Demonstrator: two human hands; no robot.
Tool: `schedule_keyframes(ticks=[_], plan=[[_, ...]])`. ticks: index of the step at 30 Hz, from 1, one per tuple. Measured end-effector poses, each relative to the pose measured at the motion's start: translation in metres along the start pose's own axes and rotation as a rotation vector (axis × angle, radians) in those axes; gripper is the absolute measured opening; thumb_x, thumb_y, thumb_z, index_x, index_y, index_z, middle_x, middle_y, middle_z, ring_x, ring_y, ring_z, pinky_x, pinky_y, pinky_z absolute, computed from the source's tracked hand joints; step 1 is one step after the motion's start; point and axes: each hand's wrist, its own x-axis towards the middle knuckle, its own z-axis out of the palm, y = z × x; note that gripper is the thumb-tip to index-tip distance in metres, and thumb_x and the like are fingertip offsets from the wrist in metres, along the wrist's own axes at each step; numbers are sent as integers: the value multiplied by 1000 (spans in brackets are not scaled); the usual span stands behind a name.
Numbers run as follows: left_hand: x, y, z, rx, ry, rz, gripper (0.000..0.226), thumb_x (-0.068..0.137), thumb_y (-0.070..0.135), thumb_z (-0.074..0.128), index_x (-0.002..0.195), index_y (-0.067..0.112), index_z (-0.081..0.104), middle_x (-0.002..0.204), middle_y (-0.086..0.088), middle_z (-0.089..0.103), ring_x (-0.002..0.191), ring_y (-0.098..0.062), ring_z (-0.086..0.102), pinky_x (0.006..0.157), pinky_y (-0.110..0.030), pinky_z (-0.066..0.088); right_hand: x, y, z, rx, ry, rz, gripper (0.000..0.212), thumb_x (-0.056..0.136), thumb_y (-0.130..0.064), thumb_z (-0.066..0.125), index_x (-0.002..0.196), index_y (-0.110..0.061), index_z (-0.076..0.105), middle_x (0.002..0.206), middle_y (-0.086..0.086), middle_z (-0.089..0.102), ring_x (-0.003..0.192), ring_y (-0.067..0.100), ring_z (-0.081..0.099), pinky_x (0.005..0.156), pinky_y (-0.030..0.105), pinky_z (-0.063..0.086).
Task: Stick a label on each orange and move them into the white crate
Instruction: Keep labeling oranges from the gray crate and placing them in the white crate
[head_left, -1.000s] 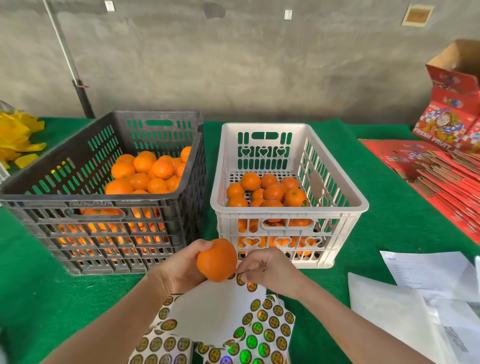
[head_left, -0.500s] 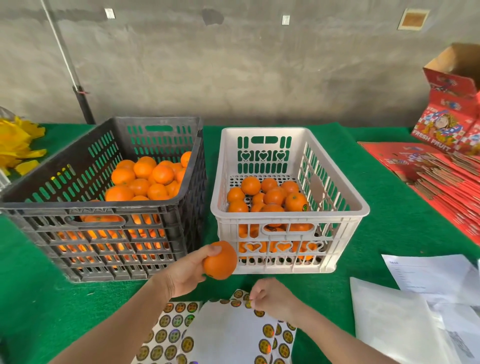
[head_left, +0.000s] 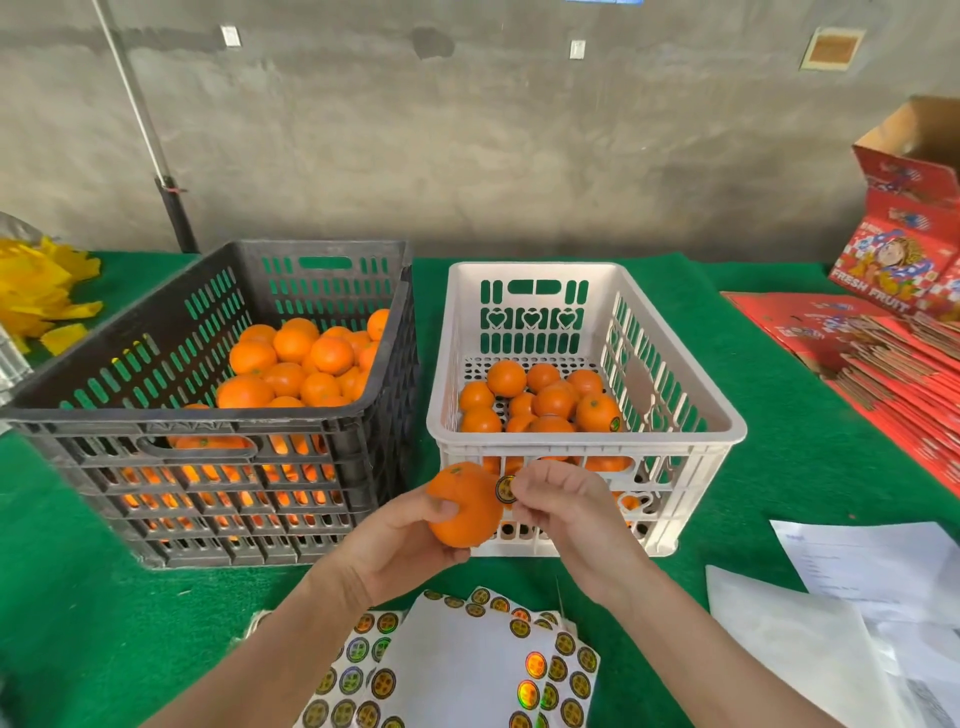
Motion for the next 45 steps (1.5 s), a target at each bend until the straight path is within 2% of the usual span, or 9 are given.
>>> schedule_keyframes(ticks=[9,15,23,27,32,35,39,42,45], plan=[[-4,11,16,27,13,50,96,38,40,94,123,17,55,98,-6,70,80,-18,67,65,-27,53,-7,-11,12,-349,23,-163,16,83,-12,69,74,-25,66,71,-6,65,72,8,61,68,23,53],[-7,16,22,52,26,50,98,35,42,93,122,17,55,98,-5,70,83,-18,66,68,-28,53,-9,-13,13,-553,32,-290,23,82,-15,71,70,-33,62,66,-14,60,65,-4,54,64,12,46],[-10,24,26,238,77,92,68,53,45,74,116,24,58,99,-1,68,81,-15,62,63,-24,49,-10,-22,12,-655,17,-398,23,80,-21,73,78,-38,57,67,-16,57,68,0,52,64,15,45],[-14,28,30,276,64,166,67,60,44,70,120,18,57,97,0,71,75,-10,66,61,-20,50,-4,-28,8,-681,37,-330,58,67,-46,77,112,-48,40,83,-9,53,72,2,51,63,21,47],[-12,41,32,390,90,295,56,72,37,67,121,11,58,108,-9,70,98,-24,68,75,-29,55,-8,-23,15,-548,-155,-398,60,78,-53,69,127,-49,34,126,-26,44,113,-8,47,85,17,50],[-10,56,40,485,120,382,37,78,48,64,103,21,71,98,-7,72,93,-24,69,73,-26,55,-3,-25,27,-668,-89,-582,66,74,-40,67,126,-50,29,126,-27,39,117,-6,41,91,13,42],[32,79,45,525,375,484,57,96,59,31,88,20,72,86,-11,71,88,-23,69,77,-35,56,43,-50,19,-657,69,-556,68,65,-25,80,111,-51,36,113,-23,42,105,-2,45,81,16,42],[79,89,31,914,650,588,31,102,19,35,116,4,59,95,-7,63,95,-27,58,86,-36,46,107,-65,-5,-741,186,-384,70,66,-19,82,120,-36,40,120,-5,35,99,4,42,72,14,34],[100,78,11,1462,662,527,31,97,6,42,125,7,55,119,-8,59,111,-24,55,92,-29,41,171,-60,-32,-959,170,-87,68,67,-12,80,124,-22,44,126,8,40,98,19,46,69,21,38]])
